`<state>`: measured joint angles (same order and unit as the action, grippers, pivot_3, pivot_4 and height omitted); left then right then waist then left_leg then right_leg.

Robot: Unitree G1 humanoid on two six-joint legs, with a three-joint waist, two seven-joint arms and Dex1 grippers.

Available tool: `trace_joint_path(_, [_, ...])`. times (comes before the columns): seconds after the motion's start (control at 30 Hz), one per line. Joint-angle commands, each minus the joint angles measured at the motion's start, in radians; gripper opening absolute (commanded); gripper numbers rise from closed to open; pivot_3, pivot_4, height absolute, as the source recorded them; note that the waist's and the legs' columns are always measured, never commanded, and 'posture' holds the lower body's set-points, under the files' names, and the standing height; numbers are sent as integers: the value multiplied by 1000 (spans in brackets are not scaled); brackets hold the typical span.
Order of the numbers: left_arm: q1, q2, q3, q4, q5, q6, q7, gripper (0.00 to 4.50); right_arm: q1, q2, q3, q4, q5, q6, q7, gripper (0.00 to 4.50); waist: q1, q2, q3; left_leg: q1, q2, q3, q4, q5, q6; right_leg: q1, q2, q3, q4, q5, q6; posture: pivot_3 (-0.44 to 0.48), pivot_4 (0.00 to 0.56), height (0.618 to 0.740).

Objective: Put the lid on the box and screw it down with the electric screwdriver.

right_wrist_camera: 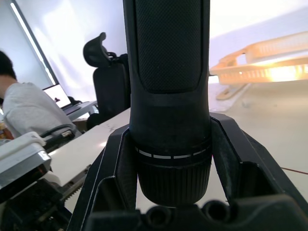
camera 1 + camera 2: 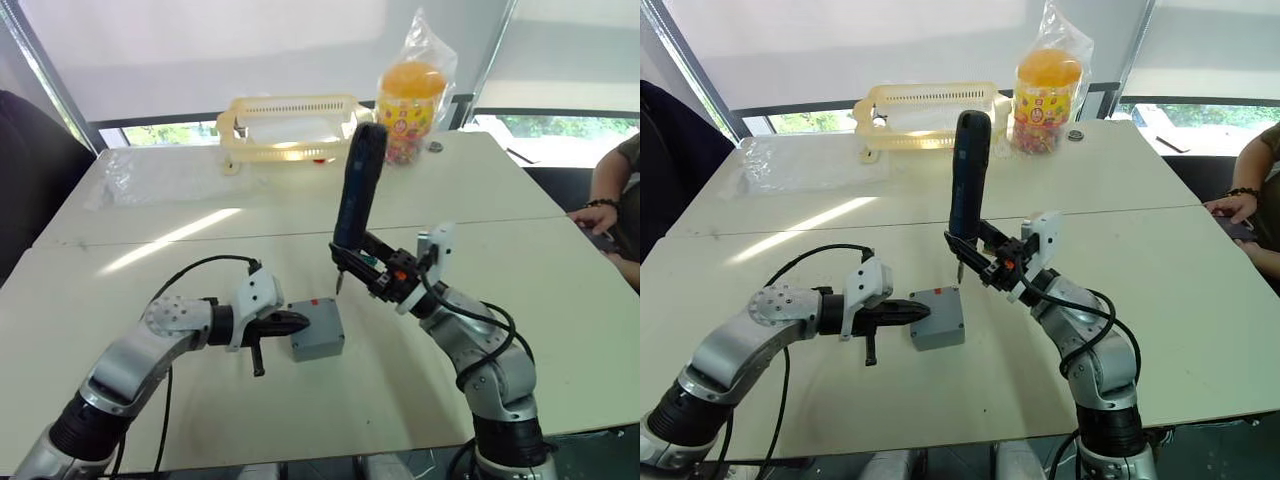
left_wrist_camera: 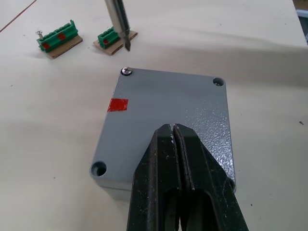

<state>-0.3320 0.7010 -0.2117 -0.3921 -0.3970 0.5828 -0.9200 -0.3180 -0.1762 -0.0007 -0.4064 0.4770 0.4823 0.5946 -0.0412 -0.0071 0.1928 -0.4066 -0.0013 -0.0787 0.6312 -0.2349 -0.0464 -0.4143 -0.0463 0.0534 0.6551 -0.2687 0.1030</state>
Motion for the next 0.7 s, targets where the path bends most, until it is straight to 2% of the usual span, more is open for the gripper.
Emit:
trace_joint_path(0.03, [0, 2, -19, 16, 26, 4, -5, 0, -14, 4, 10, -21, 16, -58, 10, 1763, 0, 0, 0, 0, 0, 0, 0, 0, 0, 0, 0, 0, 0, 0, 0, 0, 150, 740])
trace_joint_path(0.7, [-22, 9, -5, 10, 23, 34, -14, 0, 5, -2, 46, 41, -15, -144, 8, 1763, -1, 0, 0, 1, 0, 0, 0, 0, 0, 1, 0, 0, 0, 0, 0, 0, 150, 740])
